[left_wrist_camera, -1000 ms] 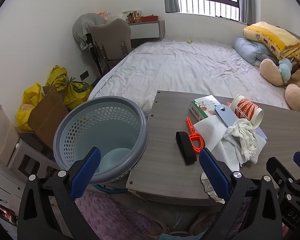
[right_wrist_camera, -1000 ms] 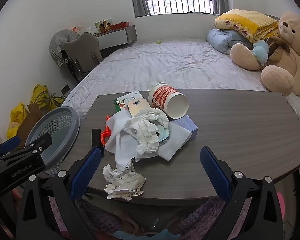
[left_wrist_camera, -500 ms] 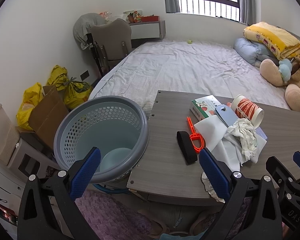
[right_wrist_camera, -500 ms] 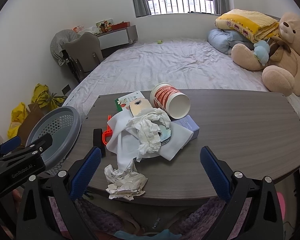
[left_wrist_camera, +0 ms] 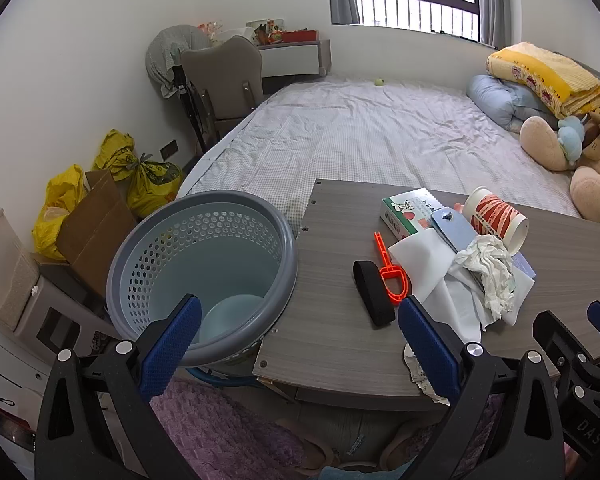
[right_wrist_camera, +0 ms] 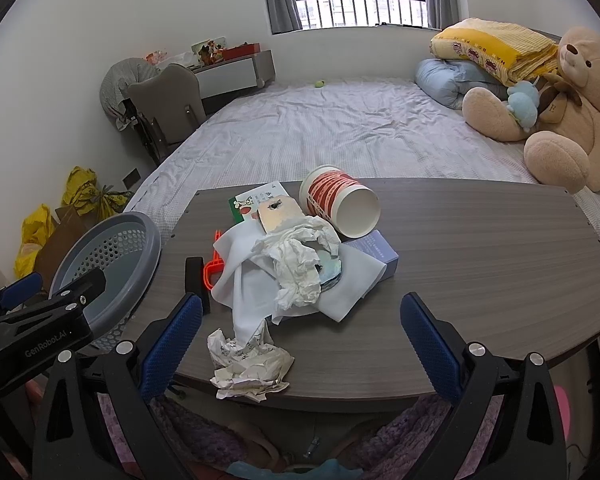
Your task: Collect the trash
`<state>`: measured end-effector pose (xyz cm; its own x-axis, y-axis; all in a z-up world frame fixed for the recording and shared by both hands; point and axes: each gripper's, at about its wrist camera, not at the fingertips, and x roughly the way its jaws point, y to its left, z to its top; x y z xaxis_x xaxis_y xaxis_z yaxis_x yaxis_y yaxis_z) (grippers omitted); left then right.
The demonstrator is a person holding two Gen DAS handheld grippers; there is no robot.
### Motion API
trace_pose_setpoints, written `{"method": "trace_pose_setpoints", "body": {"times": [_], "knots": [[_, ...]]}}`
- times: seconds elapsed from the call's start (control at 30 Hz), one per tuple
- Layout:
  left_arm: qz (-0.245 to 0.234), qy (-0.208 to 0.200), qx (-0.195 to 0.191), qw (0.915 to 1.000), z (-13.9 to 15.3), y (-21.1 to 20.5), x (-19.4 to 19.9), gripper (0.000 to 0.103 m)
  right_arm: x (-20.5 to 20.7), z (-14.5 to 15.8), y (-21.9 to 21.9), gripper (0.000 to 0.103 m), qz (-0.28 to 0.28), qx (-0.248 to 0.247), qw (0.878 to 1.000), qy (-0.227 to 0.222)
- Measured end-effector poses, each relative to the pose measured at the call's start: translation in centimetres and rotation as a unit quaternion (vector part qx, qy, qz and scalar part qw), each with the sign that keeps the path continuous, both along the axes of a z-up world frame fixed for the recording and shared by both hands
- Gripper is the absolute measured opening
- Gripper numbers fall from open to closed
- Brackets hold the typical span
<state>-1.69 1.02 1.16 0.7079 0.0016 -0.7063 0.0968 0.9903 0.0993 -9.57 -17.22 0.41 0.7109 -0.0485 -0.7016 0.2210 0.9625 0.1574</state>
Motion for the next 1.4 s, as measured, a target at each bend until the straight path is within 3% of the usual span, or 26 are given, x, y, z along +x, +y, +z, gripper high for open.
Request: {"method": "trace_pose_setpoints", "body": {"times": [1.4], "knots": [[-0.002, 0.004, 0.002, 1.0000, -0.48, 0.17, -0.08, 0.097, -0.13, -0.08, -0.44, 0.095, -0.003, -0.006, 1.000, 0.001]]}}
